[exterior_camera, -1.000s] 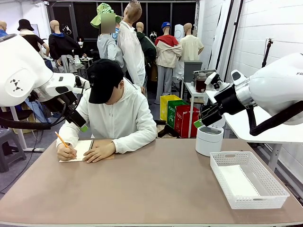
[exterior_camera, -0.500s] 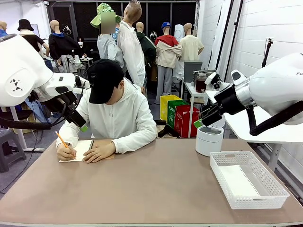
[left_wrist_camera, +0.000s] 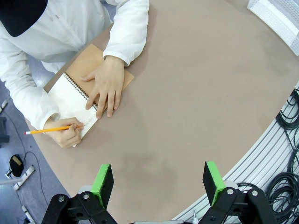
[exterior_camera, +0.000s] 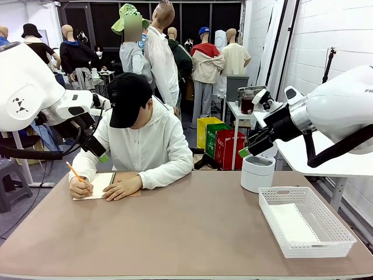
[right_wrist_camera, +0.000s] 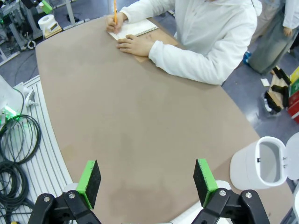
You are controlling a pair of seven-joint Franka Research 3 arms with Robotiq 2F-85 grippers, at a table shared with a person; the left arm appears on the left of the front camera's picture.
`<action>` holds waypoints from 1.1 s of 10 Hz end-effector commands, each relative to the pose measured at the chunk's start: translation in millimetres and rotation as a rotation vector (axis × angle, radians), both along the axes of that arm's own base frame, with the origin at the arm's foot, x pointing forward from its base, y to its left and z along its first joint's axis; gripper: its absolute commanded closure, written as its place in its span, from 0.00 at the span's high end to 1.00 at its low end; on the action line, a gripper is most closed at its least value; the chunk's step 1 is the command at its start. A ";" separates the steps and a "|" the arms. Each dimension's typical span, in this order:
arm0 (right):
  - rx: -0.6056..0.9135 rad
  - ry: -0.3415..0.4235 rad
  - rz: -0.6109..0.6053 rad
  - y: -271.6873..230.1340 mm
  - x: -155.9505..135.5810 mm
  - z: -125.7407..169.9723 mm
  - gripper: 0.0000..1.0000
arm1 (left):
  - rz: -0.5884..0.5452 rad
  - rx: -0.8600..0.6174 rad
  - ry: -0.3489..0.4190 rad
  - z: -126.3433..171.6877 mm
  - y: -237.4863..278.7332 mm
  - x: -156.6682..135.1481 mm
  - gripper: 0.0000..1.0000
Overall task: Sort the paper based on its condition.
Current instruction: If a person hands you a paper, place it in the Organizing basket , and if it's crumpled, put it in the Trash can.
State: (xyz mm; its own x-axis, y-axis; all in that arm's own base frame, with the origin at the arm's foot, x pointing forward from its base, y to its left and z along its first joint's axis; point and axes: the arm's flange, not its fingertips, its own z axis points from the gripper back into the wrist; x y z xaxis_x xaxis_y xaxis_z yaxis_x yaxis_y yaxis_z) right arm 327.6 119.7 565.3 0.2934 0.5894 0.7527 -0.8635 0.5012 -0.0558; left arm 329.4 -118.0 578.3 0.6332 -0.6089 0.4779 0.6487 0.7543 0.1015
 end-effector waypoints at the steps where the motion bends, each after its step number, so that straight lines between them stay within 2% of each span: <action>1: 0.009 0.005 0.010 0.0 -0.5 0.0 1.00 | -0.014 -0.013 0.005 0.5 0.6 -0.1 1.00; 11: 0.009 0.005 0.010 0.0 -0.5 0.0 1.00 | -0.014 -0.013 0.005 0.5 0.6 -0.1 1.00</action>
State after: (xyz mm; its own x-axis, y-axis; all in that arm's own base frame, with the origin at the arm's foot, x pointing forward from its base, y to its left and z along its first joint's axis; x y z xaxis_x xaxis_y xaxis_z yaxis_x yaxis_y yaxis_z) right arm 327.5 119.7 565.3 0.2934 0.5894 0.7527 -0.8635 0.5012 -0.0558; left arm 329.4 -118.0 578.3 0.6332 -0.6089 0.4779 0.6487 0.7543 0.1015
